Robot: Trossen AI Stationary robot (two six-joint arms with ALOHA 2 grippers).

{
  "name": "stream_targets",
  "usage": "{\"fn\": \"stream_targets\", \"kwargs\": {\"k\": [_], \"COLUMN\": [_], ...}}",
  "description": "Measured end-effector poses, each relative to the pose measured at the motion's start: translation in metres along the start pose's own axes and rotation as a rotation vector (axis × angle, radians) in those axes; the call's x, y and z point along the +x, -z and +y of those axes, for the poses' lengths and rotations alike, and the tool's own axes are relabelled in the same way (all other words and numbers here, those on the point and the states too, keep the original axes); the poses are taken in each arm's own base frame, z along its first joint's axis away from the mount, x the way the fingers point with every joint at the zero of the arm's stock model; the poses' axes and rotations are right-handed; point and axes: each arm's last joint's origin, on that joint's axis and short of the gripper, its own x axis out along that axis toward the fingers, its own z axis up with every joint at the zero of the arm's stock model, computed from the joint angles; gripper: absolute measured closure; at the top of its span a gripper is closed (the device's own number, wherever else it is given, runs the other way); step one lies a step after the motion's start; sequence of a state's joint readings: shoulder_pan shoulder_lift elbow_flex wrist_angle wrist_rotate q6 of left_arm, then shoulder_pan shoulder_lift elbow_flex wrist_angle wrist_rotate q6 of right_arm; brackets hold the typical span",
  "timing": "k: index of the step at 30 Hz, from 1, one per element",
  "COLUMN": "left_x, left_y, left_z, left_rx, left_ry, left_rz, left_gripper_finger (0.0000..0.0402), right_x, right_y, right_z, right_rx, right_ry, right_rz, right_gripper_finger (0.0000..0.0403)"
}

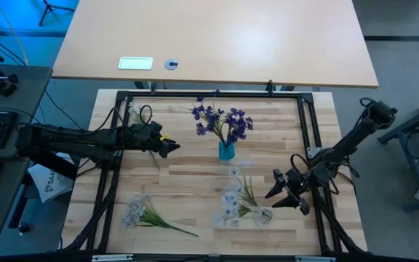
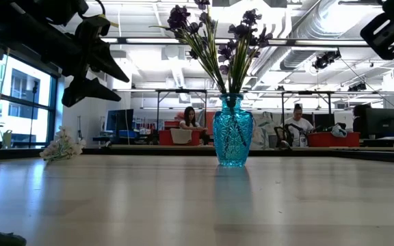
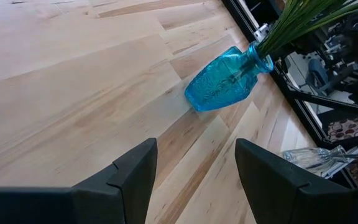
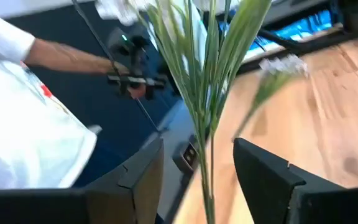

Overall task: Sort flowers into vase by color
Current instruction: Put the top right white flowers into the transparent crystal vase

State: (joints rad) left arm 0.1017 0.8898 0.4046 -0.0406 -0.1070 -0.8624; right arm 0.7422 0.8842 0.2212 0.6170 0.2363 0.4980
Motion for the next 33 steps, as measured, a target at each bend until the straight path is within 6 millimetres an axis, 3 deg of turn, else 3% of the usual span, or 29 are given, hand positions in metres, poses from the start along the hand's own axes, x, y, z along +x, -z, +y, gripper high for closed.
{"fn": "stream_targets", "kwargs": {"k": [4,9,13,19,25,33], "left_x": [0.000,0.000,-0.001,-0.011,-0.002,0.049], "left_y": [0.000,0.002,0.008,0.029,0.069,0.110], "left_z": [0.000,-0.001,-0.008,-0.033,-0.057,-0.088], "left_rx": [-0.057,-0.048,-0.010,0.131,0.300,0.516], "left_ry": [0.000,0.035,0.112,0.213,0.250,0.361], "left_rz": [0.000,0.050,0.136,0.255,0.249,0.193], "left_gripper_finger": [0.0198,0.0200,0.0240,0.0386,0.0400,0.0401], "right_x": [0.001,0.002,-0.005,-0.023,-0.030,-0.031], "right_y": [-0.016,-0.051,-0.088,-0.130,-0.149,-0.152], "right_z": [0.008,0.022,0.030,0.037,0.039,0.038], "right_rx": [-0.045,-0.130,-0.151,-0.122,-0.037,0.105], "right_ry": [0.096,0.293,0.470,0.630,0.756,0.827], "right_rz": [0.132,0.358,0.335,0.239,0.061,-0.087], "right_gripper_finger": [0.0267,0.0386,0.0389,0.0401,0.0402,0.0402]}}
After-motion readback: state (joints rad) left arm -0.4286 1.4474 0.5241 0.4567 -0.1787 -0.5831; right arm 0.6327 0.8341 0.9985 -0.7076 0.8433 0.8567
